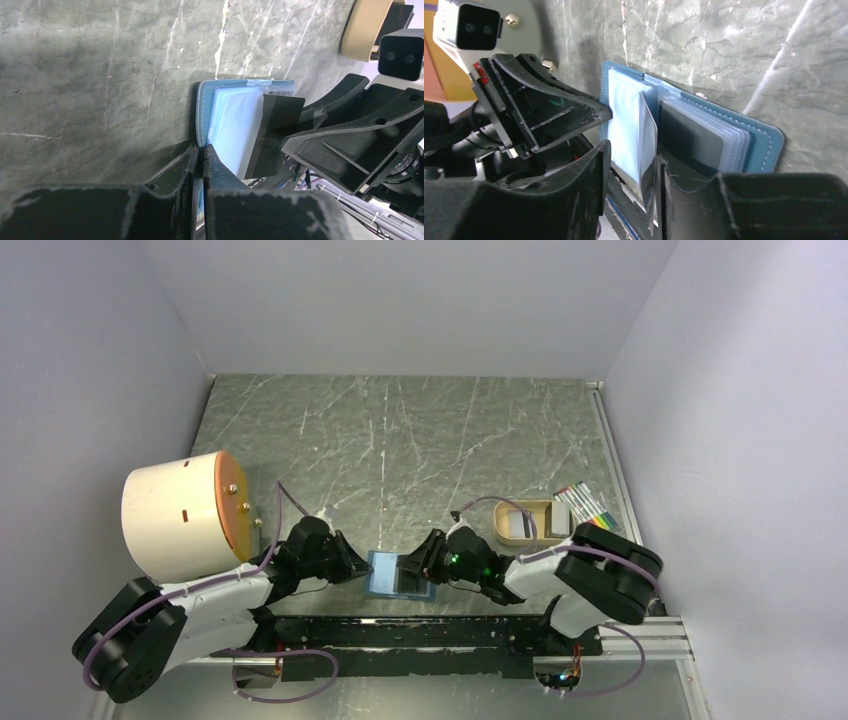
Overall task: Put the credit cards into the card holder
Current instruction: Insert the credit card into the card holder.
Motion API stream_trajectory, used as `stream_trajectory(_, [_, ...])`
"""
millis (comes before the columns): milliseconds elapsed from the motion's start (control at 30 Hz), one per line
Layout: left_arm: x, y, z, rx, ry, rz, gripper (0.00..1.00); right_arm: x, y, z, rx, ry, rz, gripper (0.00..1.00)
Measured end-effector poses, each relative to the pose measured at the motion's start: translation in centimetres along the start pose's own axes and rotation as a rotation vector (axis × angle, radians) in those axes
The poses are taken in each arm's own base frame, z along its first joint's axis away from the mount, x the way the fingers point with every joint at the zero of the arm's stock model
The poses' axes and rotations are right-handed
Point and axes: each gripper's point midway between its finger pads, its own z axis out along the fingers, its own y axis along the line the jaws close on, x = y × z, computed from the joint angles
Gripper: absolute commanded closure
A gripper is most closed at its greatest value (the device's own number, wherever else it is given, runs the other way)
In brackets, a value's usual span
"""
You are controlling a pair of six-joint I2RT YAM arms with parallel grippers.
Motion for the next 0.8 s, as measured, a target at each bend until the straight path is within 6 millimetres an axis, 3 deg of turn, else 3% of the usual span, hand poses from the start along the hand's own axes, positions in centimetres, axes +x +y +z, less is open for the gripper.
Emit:
stream_trajectory(200, [-0.2, -0.7, -0.3, 0.026, -0.011, 0.001, 0.91, -0.9, -0.7, -1.2, 0.123, -0.022, -0.083, 0.54])
stream_trajectory(500, [0.0, -0.5, -0.2, 0.019, -0.004, 0.002, 0.91, -0.8, -0.6, -0.5, 0.181, 0.005, -0.128, 0.52])
stream_trajectory(800, [0.0, -0.5, -0.2, 0.02, -0.003, 0.004, 0.91, -1.2, -0.7, -1.1, 0.241, 0.011, -0.183, 0.46])
